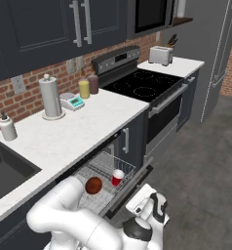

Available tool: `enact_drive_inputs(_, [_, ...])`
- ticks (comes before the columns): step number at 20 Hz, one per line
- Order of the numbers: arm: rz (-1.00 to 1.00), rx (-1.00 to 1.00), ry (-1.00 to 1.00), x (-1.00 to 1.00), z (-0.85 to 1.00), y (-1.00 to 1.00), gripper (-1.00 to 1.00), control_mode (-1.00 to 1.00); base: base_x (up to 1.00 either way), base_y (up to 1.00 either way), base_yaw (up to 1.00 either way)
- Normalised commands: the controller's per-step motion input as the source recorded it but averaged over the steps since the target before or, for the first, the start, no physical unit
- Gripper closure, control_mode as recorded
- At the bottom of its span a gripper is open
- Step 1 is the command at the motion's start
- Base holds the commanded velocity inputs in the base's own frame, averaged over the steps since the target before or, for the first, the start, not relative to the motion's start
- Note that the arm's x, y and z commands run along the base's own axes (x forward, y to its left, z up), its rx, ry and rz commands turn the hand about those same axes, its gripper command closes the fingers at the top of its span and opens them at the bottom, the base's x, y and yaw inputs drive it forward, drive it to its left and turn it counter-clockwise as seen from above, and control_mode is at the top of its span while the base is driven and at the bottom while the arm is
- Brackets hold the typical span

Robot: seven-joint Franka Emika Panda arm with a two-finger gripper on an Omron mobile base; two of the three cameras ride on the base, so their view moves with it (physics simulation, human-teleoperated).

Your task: Pick up the cup and bowl from the counter, place them in the dishwasher, and close the dishwasher door.

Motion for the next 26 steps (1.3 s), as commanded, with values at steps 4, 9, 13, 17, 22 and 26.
enact_drive_inputs(4, [0.10,0.40,-0.03,0.08,-0.99,1.00,-1.00,-1.00,0.00,0.00,0.00])
enact_drive_inputs(9, [0.09,0.30,0.00,0.12,-0.98,1.00,-1.00,-1.00,0.00,0.00,0.00])
enact_drive_inputs(13, [0.12,0.20,0.00,0.08,-1.00,1.00,-1.00,-1.00,0.00,0.00,0.00])
enact_drive_inputs(17, [0.14,0.16,0.00,0.03,-1.00,1.00,-1.00,-1.00,0.00,0.00,0.00])
enact_drive_inputs(22, [0.17,0.16,0.00,0.00,-1.00,1.00,-1.00,-1.00,0.00,0.00,0.00])
enact_drive_inputs(26, [0.20,0.21,-0.06,0.00,-1.00,1.00,-1.00,-1.00,0.00,0.00,0.00])
